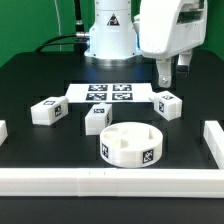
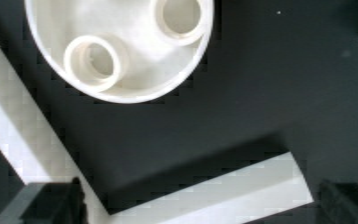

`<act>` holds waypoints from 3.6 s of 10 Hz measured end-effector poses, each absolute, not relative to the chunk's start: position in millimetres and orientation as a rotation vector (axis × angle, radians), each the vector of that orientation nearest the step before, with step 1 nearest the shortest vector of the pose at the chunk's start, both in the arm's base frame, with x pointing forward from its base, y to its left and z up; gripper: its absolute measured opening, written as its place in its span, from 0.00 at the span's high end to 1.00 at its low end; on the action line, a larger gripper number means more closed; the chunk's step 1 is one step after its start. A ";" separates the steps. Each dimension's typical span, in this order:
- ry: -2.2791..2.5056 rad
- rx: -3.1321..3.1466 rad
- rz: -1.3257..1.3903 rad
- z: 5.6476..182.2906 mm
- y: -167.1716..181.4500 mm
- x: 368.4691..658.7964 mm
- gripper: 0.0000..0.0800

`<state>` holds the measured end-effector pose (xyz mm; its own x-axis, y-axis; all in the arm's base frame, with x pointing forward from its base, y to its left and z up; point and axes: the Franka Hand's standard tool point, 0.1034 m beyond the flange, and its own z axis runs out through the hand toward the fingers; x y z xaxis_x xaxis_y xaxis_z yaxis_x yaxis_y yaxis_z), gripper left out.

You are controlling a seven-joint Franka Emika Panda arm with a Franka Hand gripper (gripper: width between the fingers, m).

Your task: Assemble stool

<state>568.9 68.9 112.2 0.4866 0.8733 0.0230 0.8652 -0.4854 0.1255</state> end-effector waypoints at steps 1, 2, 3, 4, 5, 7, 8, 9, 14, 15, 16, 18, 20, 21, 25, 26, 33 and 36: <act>1.539 2.624 0.127 112.1 68.8 568.8 0.19; 1.539 2.624 0.127 112.1 68.8 568.7 0.19; 1.539 2.625 0.127 112.0 68.9 568.7 0.19; 1.548 2.621 0.123 110.9 66.8 568.0 0.19; 1.585 2.602 0.096 105.5 52.3 562.6 0.19; 1.618 2.593 0.076 89.2 34.4 557.3 0.19; 1.632 2.588 0.087 75.7 24.7 554.6 0.19; 1.631 2.599 0.069 66.3 19.6 551.1 0.19; 1.646 2.599 0.068 53.6 20.4 548.7 0.19; 1.648 2.609 0.070 39.0 20.3 546.5 0.19; 1.650 2.615 0.060 31.9 20.4 545.3 0.19; 1.653 2.622 0.063 19.9 21.3 543.8 0.19; 1.651 2.633 0.052 9.7 19.8 540.1 0.19; 1.652 2.633 0.053 9.8 20.3 540.2 0.19; 1.656 2.628 0.058 11.8 22.8 541.4 0.60; 1.656 2.629 0.057 11.6 22.8 541.3 0.60; 1.654 2.633 0.059 11.6 29.0 541.0 0.60; 1.601 2.666 0.103 12.2 66.7 559.8 0.60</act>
Offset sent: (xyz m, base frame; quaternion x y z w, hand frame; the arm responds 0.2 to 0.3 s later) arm 0.0000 0.0000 0.0000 0.0000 0.0000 0.0000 1.0000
